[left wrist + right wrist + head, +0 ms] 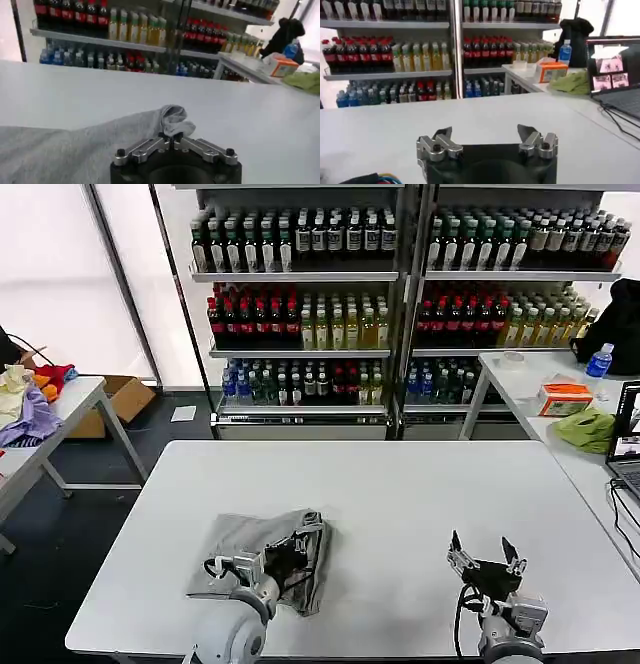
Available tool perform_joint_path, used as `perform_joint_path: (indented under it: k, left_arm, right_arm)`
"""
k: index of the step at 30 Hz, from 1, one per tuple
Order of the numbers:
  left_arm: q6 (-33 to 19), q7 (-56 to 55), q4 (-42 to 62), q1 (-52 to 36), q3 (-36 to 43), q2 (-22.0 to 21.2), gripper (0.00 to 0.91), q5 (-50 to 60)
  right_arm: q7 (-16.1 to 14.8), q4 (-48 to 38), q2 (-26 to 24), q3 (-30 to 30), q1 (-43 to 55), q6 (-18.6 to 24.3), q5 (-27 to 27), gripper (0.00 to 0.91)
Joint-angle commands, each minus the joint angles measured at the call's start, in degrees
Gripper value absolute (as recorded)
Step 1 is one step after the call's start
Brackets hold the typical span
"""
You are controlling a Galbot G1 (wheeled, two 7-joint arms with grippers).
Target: Fold and organize the clothes.
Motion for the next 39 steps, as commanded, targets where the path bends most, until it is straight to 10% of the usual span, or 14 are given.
perform_joint_path:
  k: [1,2,3,21,39]
  left_arm:
    - [-0.6,3.3,-0.3,1.7,0.4,0.7,0.05,3.8]
    - [-0.7,3.6,-0.2,2.3,0.6,0.7,0.786,4.3]
    - [-0.7,3.9,-0.4,2.5,0.8,0.6,0.907,4.8]
    - [-4.2,2.1,-11.9,4.8,4.2,-1.8,0.907,-20.7]
    - [-6.7,3.5,-2.4,5.9,-20.5,15.7,0.907,0.6]
  right_arm:
    - [0.0,-0.2,0.0,0.1,0.2,0.0,0.0,0.907]
    - [0.0,-0.3,0.0,0.0,0.3,0.0,-0.1,0.907]
    - [0.1,-0.3,0.0,-0.1,0.3,0.0,-0.1,0.907]
    - [0.2,-1.1,-0.9,-0.3,2.3,-0.1,0.0,0.907]
    - [0.4,-3.1,-1.5,-5.2,6.7,-0.4,0.0,0.907]
